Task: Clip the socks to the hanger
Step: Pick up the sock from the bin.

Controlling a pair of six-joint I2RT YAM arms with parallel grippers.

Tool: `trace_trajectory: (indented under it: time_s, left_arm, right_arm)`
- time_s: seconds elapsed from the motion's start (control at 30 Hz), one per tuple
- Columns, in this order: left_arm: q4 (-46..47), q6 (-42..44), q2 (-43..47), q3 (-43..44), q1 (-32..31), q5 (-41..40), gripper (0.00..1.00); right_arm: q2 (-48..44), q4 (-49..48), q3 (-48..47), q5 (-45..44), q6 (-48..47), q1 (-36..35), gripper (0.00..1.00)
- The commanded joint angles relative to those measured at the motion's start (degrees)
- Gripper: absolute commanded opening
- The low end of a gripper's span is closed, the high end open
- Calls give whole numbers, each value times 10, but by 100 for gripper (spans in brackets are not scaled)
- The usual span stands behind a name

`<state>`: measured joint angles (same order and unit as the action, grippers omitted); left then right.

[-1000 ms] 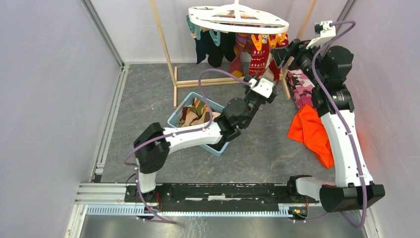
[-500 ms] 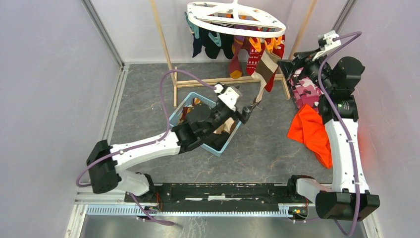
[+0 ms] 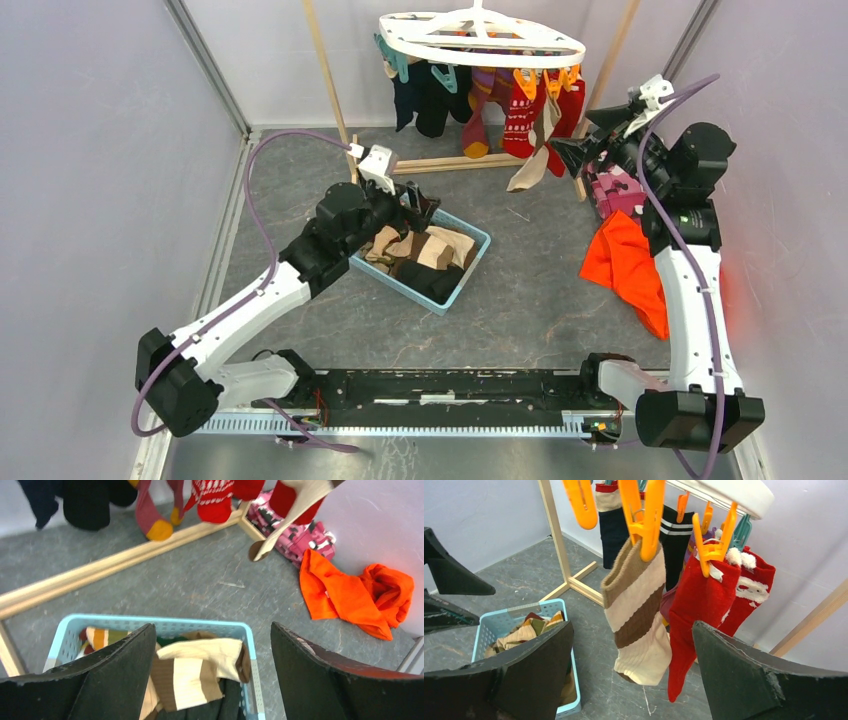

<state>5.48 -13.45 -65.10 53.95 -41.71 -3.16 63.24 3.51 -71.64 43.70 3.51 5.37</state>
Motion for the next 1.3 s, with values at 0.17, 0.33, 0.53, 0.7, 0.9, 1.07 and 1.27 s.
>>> trace_trajectory:
  time_s: [0.17, 0.33, 0.53, 0.7, 0.9, 1.07, 1.27]
  left_arm:
    - [-144, -73, -27, 4, 59, 87, 85]
    - [-114, -46, -77, -1, 69, 192, 84]
    - [-96, -31, -177, 39, 84, 275, 86]
    - [-180, -91, -271, 121, 102, 268, 75]
    - [-286, -131, -300, 167, 99, 180, 70]
    - [-344, -100, -308, 214, 78, 81, 70]
    - [-393, -73, -331, 234, 73, 33, 71]
  right_arm:
    - [-44, 2, 35, 53, -76, 16, 98]
    - [-59, 13, 69, 55, -92, 28, 98]
    - [-65, 35, 107, 66, -117, 39, 98]
    - [-74, 59, 125, 58, -148, 43, 98]
    - [-80, 54, 149, 53, -148, 50, 98]
    - [-71, 40, 156, 57, -136, 53, 98]
    - [-59, 28, 156, 64, -126, 54, 98]
